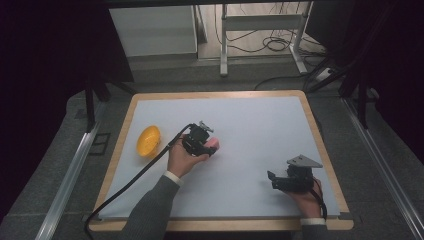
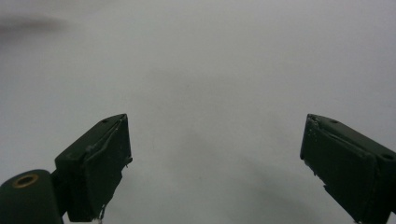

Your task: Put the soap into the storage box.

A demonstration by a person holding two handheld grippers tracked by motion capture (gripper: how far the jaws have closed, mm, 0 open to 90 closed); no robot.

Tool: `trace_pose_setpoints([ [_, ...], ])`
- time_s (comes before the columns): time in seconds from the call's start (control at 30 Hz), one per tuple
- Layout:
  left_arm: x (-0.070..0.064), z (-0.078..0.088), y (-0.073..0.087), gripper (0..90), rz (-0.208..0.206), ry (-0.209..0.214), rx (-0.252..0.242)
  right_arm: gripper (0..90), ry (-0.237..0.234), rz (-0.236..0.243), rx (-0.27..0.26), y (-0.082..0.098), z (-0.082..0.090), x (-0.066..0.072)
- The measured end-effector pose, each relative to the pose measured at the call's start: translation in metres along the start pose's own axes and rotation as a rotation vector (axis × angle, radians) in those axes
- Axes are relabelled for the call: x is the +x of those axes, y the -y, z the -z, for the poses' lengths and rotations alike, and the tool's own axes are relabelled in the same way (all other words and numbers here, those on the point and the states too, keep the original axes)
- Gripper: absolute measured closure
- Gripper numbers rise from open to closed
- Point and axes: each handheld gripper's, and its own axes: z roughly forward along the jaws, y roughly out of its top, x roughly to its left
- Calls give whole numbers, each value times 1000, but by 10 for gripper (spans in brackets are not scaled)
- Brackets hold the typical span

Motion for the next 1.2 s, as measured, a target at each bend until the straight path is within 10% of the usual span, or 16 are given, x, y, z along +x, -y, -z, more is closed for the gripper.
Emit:
trace_pose_setpoints([
  [1.2,40,48,32,604,69,-64,-54,83,18,0,7,-1,0,2],
])
